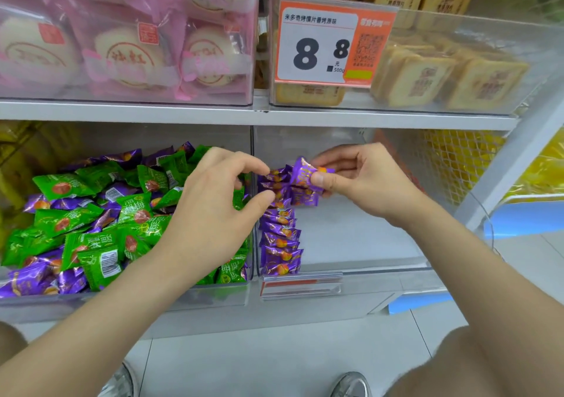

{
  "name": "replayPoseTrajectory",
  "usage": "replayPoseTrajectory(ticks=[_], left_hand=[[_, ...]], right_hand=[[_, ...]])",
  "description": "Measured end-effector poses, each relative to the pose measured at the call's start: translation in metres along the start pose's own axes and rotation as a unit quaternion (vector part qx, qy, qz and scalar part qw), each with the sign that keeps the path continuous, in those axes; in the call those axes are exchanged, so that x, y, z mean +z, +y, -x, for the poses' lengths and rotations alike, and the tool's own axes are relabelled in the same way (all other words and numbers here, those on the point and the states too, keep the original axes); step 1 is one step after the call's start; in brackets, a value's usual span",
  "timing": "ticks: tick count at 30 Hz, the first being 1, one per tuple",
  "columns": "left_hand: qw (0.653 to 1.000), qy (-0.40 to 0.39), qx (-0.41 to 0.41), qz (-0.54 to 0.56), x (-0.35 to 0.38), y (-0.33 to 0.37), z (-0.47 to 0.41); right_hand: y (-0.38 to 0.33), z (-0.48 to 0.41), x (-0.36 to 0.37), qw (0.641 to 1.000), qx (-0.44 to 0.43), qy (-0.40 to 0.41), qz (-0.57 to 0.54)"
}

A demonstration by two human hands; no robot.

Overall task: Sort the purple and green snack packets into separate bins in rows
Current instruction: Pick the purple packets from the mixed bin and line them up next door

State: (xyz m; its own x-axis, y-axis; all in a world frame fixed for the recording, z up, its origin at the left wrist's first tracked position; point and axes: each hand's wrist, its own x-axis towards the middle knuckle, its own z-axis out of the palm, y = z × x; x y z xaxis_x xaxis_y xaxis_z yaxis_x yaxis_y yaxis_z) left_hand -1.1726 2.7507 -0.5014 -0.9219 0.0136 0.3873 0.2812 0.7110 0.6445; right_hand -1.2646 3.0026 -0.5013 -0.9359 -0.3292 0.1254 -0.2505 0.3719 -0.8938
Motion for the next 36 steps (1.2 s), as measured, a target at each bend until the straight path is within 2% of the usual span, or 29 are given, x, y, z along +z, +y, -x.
replayPoseTrajectory(ticks=[2, 4, 13, 19, 27, 29, 32, 36], left_hand=[[0.999, -0.011, -0.026, -0.018, 0.003, -0.003, 0.001], [0.999, -0.023, -0.034, -0.02, 0.004, -0.003, 0.001], [0.999, -0.047, -0.023, -0.003, 0.005, -0.006, -0.003], [0.998, -0.053, -0.029, 0.003, 0.005, -0.007, -0.003], [0.998, -0.047, -0.049, 0.014, -0.013, -0.005, -0.001], [0.997, -0.05, -0.049, -0.021, -0.023, -0.01, 0.001], [0.989, -0.042, -0.043, -0.138, -0.041, -0.028, 0.004], [0.959, -0.083, -0.103, -0.251, -0.077, -0.062, 0.0]], right_hand=[[0.024, -0.009, -0.005, 0.977, 0.0, 0.026, 0.213], [0.039, -0.012, 0.001, 0.942, 0.006, 0.004, 0.334], [0.061, -0.031, 0.034, 0.912, -0.018, -0.004, 0.41], [0.06, -0.032, 0.041, 0.905, -0.031, -0.019, 0.425], [0.035, -0.019, 0.038, 0.898, -0.02, 0.029, 0.438], [0.018, -0.012, 0.042, 0.914, -0.045, 0.063, 0.398], [-0.023, 0.012, 0.063, 0.949, -0.098, 0.115, 0.277], [-0.072, 0.041, 0.111, 0.958, -0.19, 0.095, 0.195]])
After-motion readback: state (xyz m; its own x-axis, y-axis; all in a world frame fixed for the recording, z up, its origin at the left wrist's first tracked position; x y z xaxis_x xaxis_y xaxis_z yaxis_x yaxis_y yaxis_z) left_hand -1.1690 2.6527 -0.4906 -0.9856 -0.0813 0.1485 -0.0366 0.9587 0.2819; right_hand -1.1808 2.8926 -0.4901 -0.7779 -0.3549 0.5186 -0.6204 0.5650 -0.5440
